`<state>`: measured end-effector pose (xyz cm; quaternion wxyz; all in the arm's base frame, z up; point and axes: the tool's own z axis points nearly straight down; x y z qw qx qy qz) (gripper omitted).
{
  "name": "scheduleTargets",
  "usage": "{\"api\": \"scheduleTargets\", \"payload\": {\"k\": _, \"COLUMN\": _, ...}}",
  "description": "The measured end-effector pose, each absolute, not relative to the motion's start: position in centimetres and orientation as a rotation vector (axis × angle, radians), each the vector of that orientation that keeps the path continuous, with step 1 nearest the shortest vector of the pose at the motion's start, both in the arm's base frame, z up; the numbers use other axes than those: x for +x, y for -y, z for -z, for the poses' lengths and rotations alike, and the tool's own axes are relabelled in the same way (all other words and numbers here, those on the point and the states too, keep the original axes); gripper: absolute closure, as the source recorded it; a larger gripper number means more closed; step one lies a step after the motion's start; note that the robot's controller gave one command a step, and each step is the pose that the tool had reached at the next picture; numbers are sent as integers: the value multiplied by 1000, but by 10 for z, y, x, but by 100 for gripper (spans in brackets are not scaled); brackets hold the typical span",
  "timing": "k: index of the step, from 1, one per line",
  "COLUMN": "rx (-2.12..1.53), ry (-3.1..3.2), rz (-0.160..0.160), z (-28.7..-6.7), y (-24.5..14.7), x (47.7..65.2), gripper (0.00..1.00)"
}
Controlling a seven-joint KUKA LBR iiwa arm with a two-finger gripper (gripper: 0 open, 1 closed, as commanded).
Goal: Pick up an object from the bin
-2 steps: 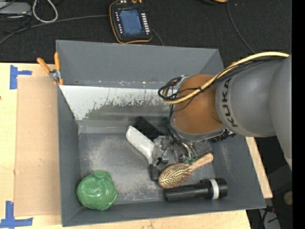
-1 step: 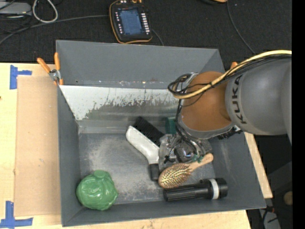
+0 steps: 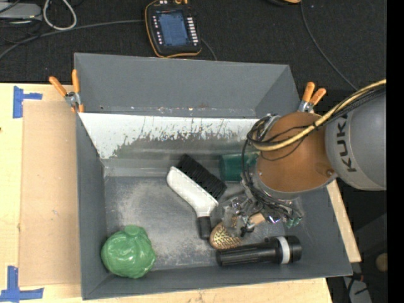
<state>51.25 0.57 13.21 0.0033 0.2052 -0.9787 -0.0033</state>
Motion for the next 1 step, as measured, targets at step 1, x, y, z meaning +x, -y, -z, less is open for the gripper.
{"api": "scheduleTargets", "payload": {"k": 1, "rx": 107, "ry": 3139, "rz": 6, "z": -107, "y": 36, "x": 527, "gripper": 100}}
